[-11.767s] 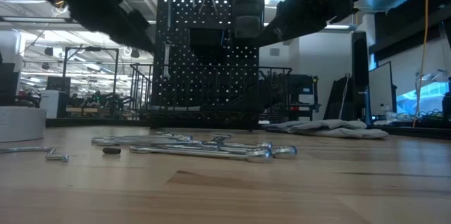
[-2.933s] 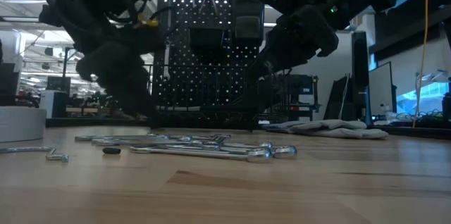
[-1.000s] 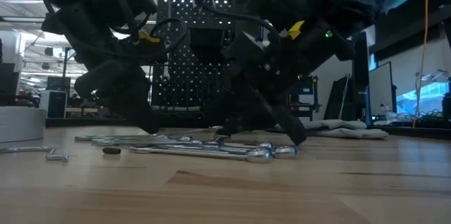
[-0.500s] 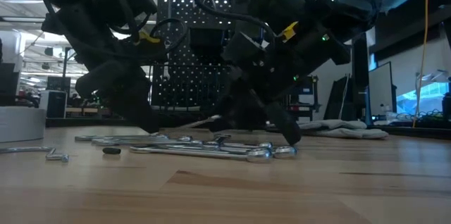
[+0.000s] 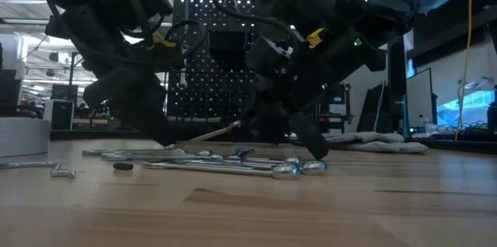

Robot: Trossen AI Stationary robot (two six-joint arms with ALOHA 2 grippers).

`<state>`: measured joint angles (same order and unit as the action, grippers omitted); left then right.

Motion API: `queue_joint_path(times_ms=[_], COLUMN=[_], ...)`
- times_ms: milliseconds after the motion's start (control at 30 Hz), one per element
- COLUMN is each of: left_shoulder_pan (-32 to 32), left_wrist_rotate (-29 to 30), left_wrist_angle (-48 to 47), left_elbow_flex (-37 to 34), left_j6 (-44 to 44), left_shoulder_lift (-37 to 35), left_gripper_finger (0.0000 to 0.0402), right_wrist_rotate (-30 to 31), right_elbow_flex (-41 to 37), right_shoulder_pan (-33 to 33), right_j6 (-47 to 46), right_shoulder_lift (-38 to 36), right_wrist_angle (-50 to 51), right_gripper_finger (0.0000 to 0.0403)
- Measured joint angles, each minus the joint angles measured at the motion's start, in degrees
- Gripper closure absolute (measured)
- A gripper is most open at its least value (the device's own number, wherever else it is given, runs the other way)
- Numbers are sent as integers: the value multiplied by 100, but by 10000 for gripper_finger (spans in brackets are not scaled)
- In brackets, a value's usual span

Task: Hang tools onto peg board
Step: Hang the wrench on the peg board

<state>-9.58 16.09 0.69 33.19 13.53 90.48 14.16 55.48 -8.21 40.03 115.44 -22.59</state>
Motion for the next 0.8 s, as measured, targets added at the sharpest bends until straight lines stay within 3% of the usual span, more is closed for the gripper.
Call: queue_joint_path(times_ms=[300, 567, 800], left_shoulder_pan=[-2, 4, -26], left_wrist_rotate=[120, 98, 150], left_wrist_angle=[85, -81, -700], left_elbow_flex=[-2, 120, 273], left_j6=[173, 3, -111], left_shoulder_lift=[2, -146, -958], left_gripper_finger=[395, 311, 270], right_wrist_rotate=[140, 183, 314], right_elbow_flex=[0, 0, -15], right_shoulder_pan=[2, -2, -7], right_j6=[-108, -120, -430], right_shoulder_lift=[0, -5, -323], right_wrist_angle=[12, 12, 254], right_gripper_finger=[388, 389, 391])
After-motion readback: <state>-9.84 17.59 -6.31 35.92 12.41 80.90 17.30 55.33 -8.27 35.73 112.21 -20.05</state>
